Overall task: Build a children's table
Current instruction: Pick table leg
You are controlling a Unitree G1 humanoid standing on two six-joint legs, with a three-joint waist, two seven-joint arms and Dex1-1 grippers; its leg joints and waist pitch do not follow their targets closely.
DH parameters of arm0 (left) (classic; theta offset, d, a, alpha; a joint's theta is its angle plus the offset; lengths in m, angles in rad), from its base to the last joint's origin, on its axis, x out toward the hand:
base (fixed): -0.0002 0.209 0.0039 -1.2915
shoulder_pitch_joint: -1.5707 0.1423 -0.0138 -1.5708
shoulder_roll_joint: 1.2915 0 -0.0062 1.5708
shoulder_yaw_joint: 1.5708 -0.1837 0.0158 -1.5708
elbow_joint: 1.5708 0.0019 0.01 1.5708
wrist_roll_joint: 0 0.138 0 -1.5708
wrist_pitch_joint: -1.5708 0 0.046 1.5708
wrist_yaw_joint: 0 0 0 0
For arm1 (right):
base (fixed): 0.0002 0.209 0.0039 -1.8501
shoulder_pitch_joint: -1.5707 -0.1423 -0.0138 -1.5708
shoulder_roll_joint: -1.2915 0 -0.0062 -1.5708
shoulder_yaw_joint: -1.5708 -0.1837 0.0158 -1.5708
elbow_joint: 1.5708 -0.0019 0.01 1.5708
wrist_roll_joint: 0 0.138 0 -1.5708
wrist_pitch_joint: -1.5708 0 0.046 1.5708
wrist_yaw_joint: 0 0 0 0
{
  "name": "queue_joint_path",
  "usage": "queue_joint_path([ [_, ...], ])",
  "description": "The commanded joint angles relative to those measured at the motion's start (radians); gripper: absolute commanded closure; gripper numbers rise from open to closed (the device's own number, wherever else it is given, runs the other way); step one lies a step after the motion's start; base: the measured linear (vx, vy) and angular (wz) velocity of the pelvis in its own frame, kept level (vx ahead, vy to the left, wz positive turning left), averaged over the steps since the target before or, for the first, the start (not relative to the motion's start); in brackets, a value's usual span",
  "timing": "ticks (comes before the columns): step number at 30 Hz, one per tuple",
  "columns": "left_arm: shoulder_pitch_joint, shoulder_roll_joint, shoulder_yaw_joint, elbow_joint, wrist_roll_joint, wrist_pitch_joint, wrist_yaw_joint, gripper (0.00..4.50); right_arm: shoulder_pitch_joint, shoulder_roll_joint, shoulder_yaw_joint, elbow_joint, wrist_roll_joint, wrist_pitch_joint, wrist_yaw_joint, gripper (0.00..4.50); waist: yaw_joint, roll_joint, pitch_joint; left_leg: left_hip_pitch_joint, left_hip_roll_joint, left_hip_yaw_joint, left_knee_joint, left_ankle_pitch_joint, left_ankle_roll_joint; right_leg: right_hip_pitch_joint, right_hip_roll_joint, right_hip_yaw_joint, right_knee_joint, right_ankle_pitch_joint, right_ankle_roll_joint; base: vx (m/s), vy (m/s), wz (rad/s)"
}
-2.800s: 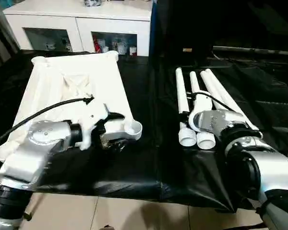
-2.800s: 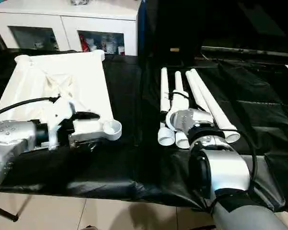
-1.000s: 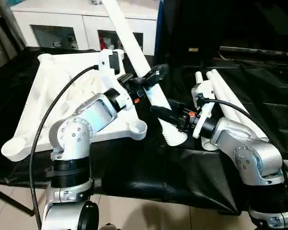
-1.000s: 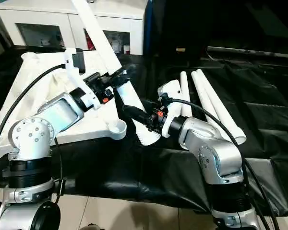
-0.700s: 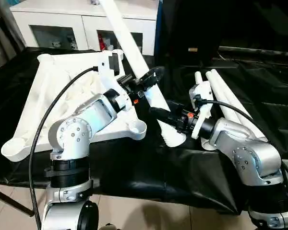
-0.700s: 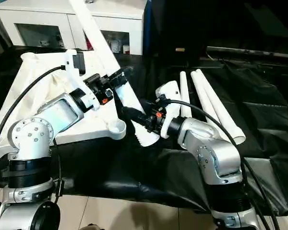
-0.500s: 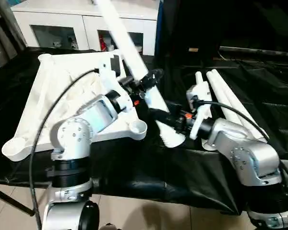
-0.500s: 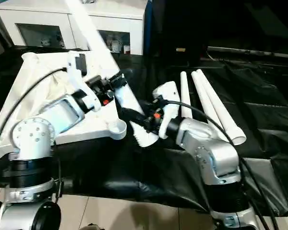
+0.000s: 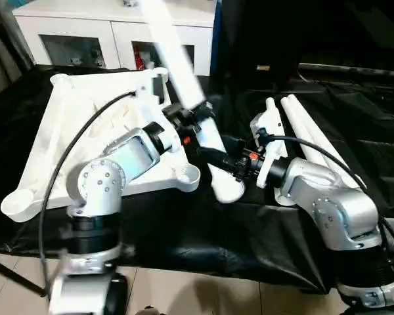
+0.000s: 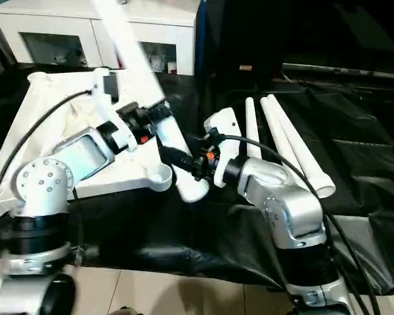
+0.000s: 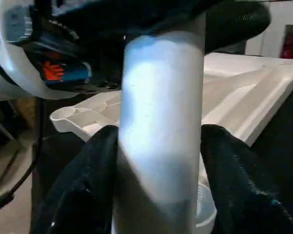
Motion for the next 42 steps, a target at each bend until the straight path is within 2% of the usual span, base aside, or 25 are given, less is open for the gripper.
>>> queue_joint_path([
  [1, -0.014, 0.051, -0.042, -0.028, 0.007, 0.004, -0.097, 2.63, -0.017, -0.035, -0.036, -0.013, 0.051, 0.046, 0.052, 1.32, 0.002, 0.011, -0.073, 0.015, 0.044, -0.023, -0.06, -0.11, 0.013, 0.06, -0.099, 0.058, -0.085, -0.143, -0.108, 0.0, 0.0, 0.0],
  [2, -0.014, 0.051, -0.042, -0.028, 0.007, 0.004, -0.097, 2.63, -0.017, -0.035, -0.036, -0.013, 0.051, 0.046, 0.052, 1.32, 0.003, 0.011, -0.072, 0.017, 0.045, -0.022, -0.061, -0.112, 0.014, 0.059, -0.099, 0.058, -0.084, -0.145, -0.108, 0.0, 0.0, 0.0],
  [3, -0.014, 0.082, -0.061, -0.037, 0.003, -0.003, -0.162, 2.64, -0.02, -0.057, -0.048, -0.014, 0.08, 0.081, 0.081, 1.08, 0.003, 0.011, -0.072, 0.017, 0.044, -0.022, -0.061, -0.115, 0.016, 0.06, -0.099, 0.058, -0.086, -0.156, -0.107, 0.0, 0.0, 0.0],
  [6, -0.011, 0.144, -0.093, -0.065, -0.02, -0.022, -0.309, 2.65, -0.04, -0.108, -0.089, -0.001, 0.172, 0.187, 0.15, 0.97, 0.004, 0.013, -0.072, 0.018, 0.045, -0.022, -0.061, -0.114, 0.018, 0.062, -0.099, 0.058, -0.085, -0.16, -0.111, 0.0, 0.0, 0.0],
  [9, -0.013, 0.165, -0.096, -0.082, -0.051, -0.027, -0.371, 2.65, -0.065, -0.126, -0.129, 0.02, 0.261, 0.272, 0.178, 0.79, 0.003, 0.012, -0.07, 0.018, 0.044, -0.021, -0.06, -0.114, 0.015, 0.061, -0.1, 0.057, -0.084, -0.162, -0.132, 0.0, 0.0, 0.0],
  [11, -0.017, 0.167, -0.092, -0.091, -0.069, -0.027, -0.396, 2.65, -0.079, -0.133, -0.14, 0.035, 0.288, 0.302, 0.188, 0.79, 0.006, 0.008, -0.07, 0.018, 0.044, -0.02, -0.059, -0.115, 0.011, 0.062, -0.101, 0.057, -0.085, -0.186, -0.132, 0.0, 0.0, 0.0],
  [15, -0.031, 0.151, -0.082, -0.083, -0.089, -0.032, -0.402, 2.65, -0.085, -0.146, -0.116, 0.044, 0.283, 0.316, 0.209, 0.79, 0.006, 0.004, -0.071, 0.016, 0.043, -0.018, -0.058, -0.102, 0.007, 0.062, -0.101, 0.057, -0.086, -0.191, -0.124, 0.0, 0.0, 0.0],
  [18, -0.038, 0.139, -0.086, -0.08, -0.092, -0.04, -0.414, 2.65, -0.075, -0.155, -0.068, 0.032, 0.271, 0.332, 0.228, 0.79, 0.008, 0.002, -0.073, 0.014, 0.043, -0.018, -0.057, -0.081, 0.011, 0.063, -0.101, 0.057, -0.083, -0.167, -0.123, 0.0, 0.0, 0.0],
  [21, -0.039, 0.139, -0.091, -0.069, -0.083, -0.053, -0.415, 2.65, -0.078, -0.16, -0.045, 0.034, 0.275, 0.351, 0.226, 1.16, 0.008, 0.003, -0.073, 0.014, 0.043, -0.018, -0.057, -0.079, 0.011, 0.063, -0.101, 0.056, -0.083, -0.169, -0.122, 0.0, 0.0, 0.0],
  [27, -0.043, 0.14, -0.081, -0.051, -0.079, -0.06, -0.412, 2.65, -0.087, -0.16, -0.033, 0.044, 0.27, 0.355, 0.225, 1.68, 0.009, 0.004, -0.073, 0.015, 0.042, -0.018, -0.057, -0.09, 0.005, 0.063, -0.1, 0.057, -0.086, -0.194, -0.11, 0.0, 0.0, 0.0],
  [32, -0.034, 0.143, -0.079, -0.054, -0.083, -0.06, -0.415, 2.65, -0.087, -0.142, -0.043, 0.054, 0.247, 0.318, 0.184, 2.11, 0.008, 0.005, -0.074, 0.015, 0.042, -0.018, -0.056, -0.085, 0.005, 0.062, -0.1, 0.056, -0.084, -0.172, -0.117, 0.0, 0.0, 0.0],
  [34, -0.039, 0.119, -0.08, -0.015, -0.005, -0.095, -0.3, 2.65, -0.087, -0.118, -0.052, 0.06, 0.214, 0.269, 0.134, 2.21, 0.006, 0.007, -0.073, 0.015, 0.043, -0.018, -0.057, -0.092, 0.0, 0.06, -0.1, 0.056, -0.085, -0.174, -0.119, 0.0, 0.0, 0.0],
  [36, -0.045, 0.109, -0.086, 0.028, 0.063, -0.116, -0.216, 2.09, -0.087, -0.096, -0.058, 0.06, 0.19, 0.238, 0.088, 2.28, 0.004, 0.005, -0.073, 0.016, 0.044, -0.018, -0.057, -0.097, -0.006, 0.061, -0.1, 0.056, -0.087, -0.178, -0.113, 0.0, 0.0, 0.0],
  [39, -0.035, 0.084, -0.083, 0.029, 0.098, -0.106, -0.121, 1.88, -0.084, -0.052, -0.066, 0.05, 0.152, 0.208, -0.003, 2.38, 0.002, 0.011, -0.074, 0.017, 0.043, -0.021, -0.058, -0.098, -0.012, 0.059, -0.1, 0.056, -0.085, -0.186, -0.103, 0.0, 0.0, 0.0],
  [40, -0.035, 0.072, -0.077, 0.027, 0.103, -0.107, -0.095, 1.88, -0.082, -0.048, -0.064, 0.047, 0.146, 0.202, -0.011, 2.38, 0.001, 0.009, -0.075, 0.017, 0.045, -0.021, -0.058, -0.1, -0.015, 0.062, -0.1, 0.056, -0.085, -0.174, -0.108, 0.0, 0.0, 0.0],
  [42, -0.035, 0.049, -0.074, 0.019, 0.125, -0.099, -0.029, 1.56, -0.08, -0.032, -0.062, 0.041, 0.134, 0.193, -0.039, 2.46, 0.003, 0.009, -0.076, 0.015, 0.044, -0.02, -0.057, -0.09, -0.011, 0.063, -0.101, 0.057, -0.083, -0.145, -0.114, 0.0, 0.0, 0.0],
])
